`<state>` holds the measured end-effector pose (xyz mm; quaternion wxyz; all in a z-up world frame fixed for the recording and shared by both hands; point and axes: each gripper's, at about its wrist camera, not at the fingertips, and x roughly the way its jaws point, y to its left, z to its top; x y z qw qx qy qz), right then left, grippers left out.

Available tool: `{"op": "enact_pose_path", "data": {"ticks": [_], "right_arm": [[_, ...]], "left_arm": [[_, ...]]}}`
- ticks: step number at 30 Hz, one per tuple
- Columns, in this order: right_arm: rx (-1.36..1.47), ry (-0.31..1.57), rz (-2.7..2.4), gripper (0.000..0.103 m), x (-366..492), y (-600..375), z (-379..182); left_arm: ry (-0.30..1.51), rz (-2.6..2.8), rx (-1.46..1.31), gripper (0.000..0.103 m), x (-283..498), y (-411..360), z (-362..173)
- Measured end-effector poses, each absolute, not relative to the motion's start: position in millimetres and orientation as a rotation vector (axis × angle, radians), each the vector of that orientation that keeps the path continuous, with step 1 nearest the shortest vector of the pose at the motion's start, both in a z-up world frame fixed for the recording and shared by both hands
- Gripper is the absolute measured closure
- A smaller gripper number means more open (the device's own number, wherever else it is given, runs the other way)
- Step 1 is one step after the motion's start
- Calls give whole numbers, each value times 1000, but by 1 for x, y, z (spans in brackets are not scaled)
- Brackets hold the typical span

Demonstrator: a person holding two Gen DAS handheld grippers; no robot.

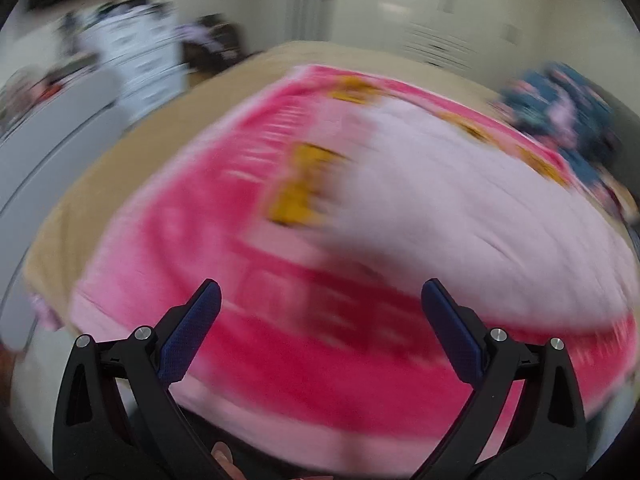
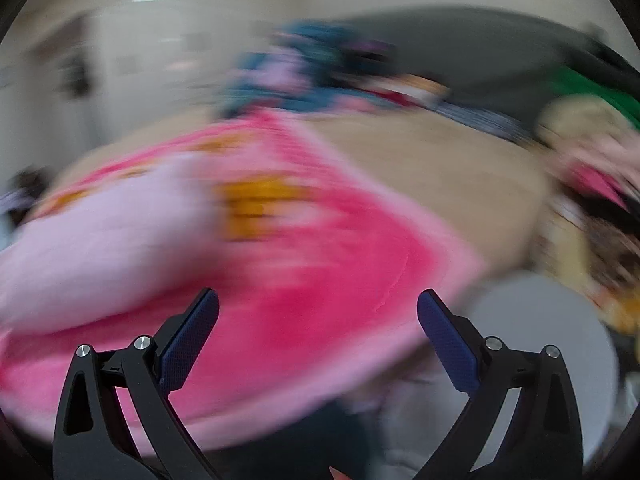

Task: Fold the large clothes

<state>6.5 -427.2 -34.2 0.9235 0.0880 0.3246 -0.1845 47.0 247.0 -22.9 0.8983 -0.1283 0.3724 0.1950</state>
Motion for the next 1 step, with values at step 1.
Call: {"op": "enact_pose_path", "data": {"ticks": [1], "right_arm": [[192, 694, -470, 4, 7, -456, -45]], "left_arm": [[765, 460, -264, 9, 50, 268, -22]]}}
